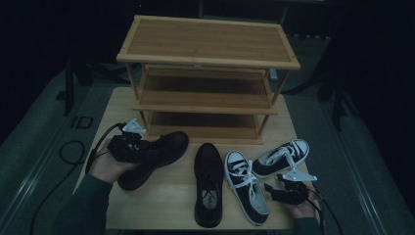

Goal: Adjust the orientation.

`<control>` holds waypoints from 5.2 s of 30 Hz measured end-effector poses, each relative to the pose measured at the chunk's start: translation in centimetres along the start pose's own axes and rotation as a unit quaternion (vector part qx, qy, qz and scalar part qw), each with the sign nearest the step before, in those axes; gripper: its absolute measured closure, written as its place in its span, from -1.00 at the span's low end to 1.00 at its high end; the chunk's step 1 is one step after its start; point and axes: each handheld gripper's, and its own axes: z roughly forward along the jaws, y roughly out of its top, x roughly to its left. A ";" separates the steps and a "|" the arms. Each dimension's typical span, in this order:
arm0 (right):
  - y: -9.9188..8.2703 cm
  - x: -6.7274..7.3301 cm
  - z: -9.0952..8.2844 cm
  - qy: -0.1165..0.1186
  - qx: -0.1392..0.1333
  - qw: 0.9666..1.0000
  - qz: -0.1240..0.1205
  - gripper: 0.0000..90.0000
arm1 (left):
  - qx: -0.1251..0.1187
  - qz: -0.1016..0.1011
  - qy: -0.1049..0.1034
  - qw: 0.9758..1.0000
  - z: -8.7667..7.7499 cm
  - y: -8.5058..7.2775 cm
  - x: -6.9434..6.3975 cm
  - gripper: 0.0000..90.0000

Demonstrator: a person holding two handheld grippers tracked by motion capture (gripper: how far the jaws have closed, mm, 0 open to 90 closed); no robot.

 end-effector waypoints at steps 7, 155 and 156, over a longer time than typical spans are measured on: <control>0.0 0.0 0.0 0.000 0.000 1.000 0.000 -0.32 | 0.000 0.016 -0.008 1.000 0.4 0.7 -1.1 0.14; 0.0 0.1 0.0 0.003 0.001 1.000 -0.003 -0.33 | 0.059 0.038 0.006 0.998 4.9 -1.0 -5.8 0.94; 0.0 0.1 0.0 0.004 0.001 1.000 -0.003 -0.33 | 0.060 0.038 0.005 0.997 4.9 -1.1 -5.6 0.94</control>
